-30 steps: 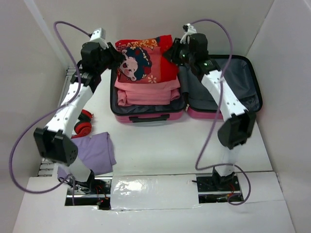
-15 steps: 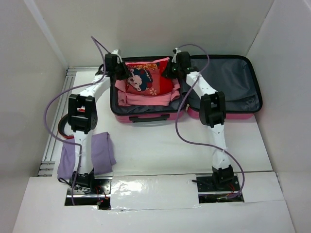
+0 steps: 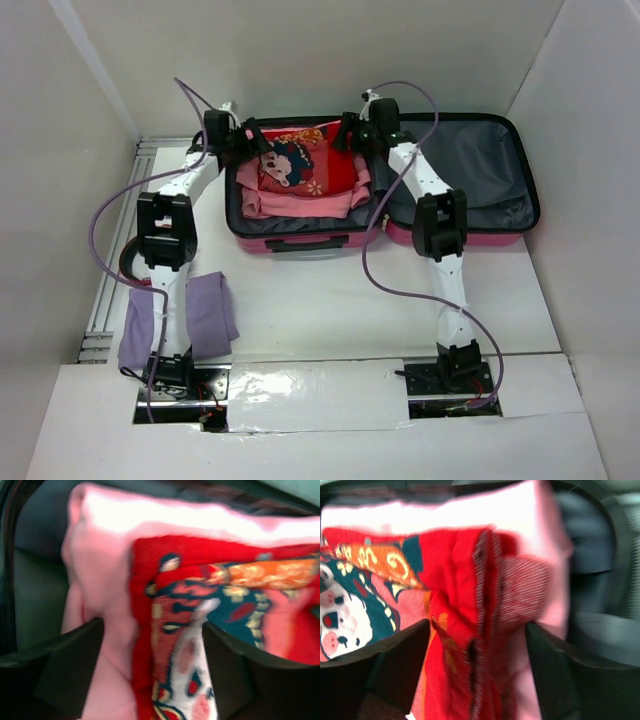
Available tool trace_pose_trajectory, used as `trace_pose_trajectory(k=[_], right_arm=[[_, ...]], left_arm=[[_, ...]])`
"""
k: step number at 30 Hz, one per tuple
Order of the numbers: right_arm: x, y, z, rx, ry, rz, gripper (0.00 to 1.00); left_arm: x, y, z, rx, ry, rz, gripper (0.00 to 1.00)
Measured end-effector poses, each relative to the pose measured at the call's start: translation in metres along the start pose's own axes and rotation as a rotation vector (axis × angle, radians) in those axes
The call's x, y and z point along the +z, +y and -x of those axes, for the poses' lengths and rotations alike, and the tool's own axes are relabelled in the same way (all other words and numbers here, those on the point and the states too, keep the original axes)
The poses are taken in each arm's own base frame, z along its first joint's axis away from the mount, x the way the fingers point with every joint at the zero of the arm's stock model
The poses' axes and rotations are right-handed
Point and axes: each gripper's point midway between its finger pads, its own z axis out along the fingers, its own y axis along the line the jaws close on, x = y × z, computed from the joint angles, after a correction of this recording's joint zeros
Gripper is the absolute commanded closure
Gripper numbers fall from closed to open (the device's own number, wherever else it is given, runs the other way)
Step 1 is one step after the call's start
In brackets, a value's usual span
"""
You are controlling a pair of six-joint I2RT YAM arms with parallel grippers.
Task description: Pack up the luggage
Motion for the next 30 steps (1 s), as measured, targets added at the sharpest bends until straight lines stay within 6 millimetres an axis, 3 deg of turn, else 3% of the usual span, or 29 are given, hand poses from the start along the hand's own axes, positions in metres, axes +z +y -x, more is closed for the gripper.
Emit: trace_pose_trajectory(k=[4,8,11,13,15,17,20,22,24,28,30], right_arm=[[-0.018,-0.011,0.024,-0.048,-0.041,-0.044,0.07],[-0.055,-0.007,0.062,-0.107,-0.11,-0.114,0.05],[-0.104,0.024,0.1,-0.153,-0.193,-0.117,0.05],[-0.147,0.053,0.12,-0.185,-0.254,-0.104,0.05],[-0.193,0.085,0.124,-0.206,-0.294,-0.074,0.02],[-0.233,0.119,0.115,-0.223,-0.328,-0.007,0.02],[-0.27,0.173,0.067,-0.219,-0.306,0.162,0.02],[-0.271,0.203,0.009,-0.185,-0.206,0.279,0.0],[-0.258,0.229,-0.046,-0.126,-0.102,0.368,0.0],[-0.219,0.243,-0.203,-0.088,0.238,0.351,0.0],[-0.217,0.249,-0.263,-0.081,0.353,0.326,0.05]], left_arm=[[-0.027,-0.024,0.026,0.024,-0.041,-0.066,0.0],[-0.086,-0.06,0.082,0.07,-0.169,-0.121,0.0],[-0.154,-0.088,0.128,0.114,-0.297,-0.138,0.0],[-0.207,-0.1,0.147,0.125,-0.379,-0.13,0.0],[-0.271,-0.105,0.158,0.143,-0.473,-0.099,0.0],[-0.322,-0.095,0.151,0.132,-0.535,-0.036,0.0],[-0.381,-0.057,0.117,0.08,-0.588,0.107,0.0],[-0.403,-0.021,0.083,0.021,-0.57,0.227,0.0],[-0.411,0.01,0.045,-0.031,-0.517,0.322,0.0],[-0.403,0.052,-0.034,-0.099,-0.332,0.438,0.0],[-0.404,0.065,-0.066,-0.122,-0.251,0.483,0.0]])
